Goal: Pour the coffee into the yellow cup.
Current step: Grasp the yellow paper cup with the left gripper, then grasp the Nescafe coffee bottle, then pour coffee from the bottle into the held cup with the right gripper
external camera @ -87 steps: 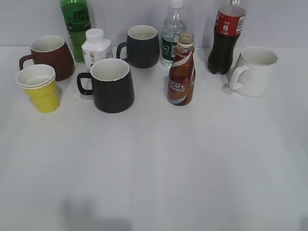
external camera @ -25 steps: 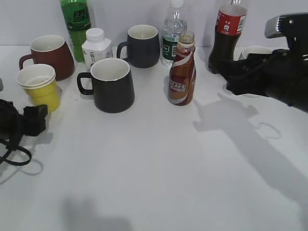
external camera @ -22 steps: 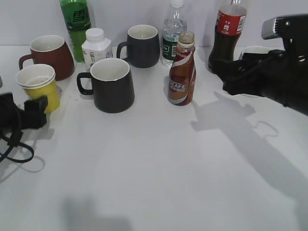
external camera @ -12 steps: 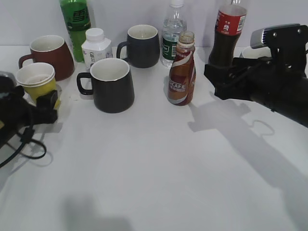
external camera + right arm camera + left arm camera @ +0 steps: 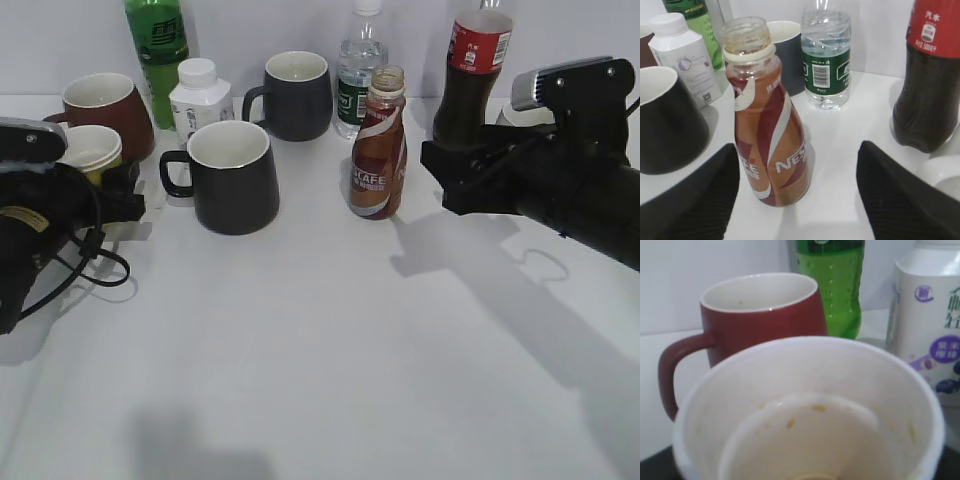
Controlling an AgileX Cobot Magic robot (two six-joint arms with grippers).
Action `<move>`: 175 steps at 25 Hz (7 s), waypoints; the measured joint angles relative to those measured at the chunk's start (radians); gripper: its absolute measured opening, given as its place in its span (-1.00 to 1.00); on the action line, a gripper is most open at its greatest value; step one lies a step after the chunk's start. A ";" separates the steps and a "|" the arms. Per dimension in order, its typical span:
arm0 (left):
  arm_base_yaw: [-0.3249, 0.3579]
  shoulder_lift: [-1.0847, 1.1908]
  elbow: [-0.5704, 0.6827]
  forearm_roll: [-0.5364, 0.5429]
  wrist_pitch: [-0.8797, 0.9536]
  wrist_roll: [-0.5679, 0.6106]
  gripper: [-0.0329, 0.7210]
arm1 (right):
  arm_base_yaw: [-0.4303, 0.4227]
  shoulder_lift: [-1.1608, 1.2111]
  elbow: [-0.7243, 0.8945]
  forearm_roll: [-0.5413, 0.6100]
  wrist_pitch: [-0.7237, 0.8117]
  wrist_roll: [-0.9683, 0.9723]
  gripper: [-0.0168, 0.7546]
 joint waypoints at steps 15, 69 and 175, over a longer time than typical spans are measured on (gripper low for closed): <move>-0.008 -0.105 0.132 0.035 -0.005 0.000 0.21 | 0.000 0.238 -0.186 -0.162 -0.012 0.010 0.64; -0.284 -0.032 -0.124 0.822 0.043 -0.267 0.20 | 0.000 0.247 -0.437 -0.691 0.172 -0.626 0.34; -0.286 -0.032 -0.084 0.880 0.019 -0.267 0.18 | 0.000 0.243 -0.437 -0.624 0.124 -1.271 0.34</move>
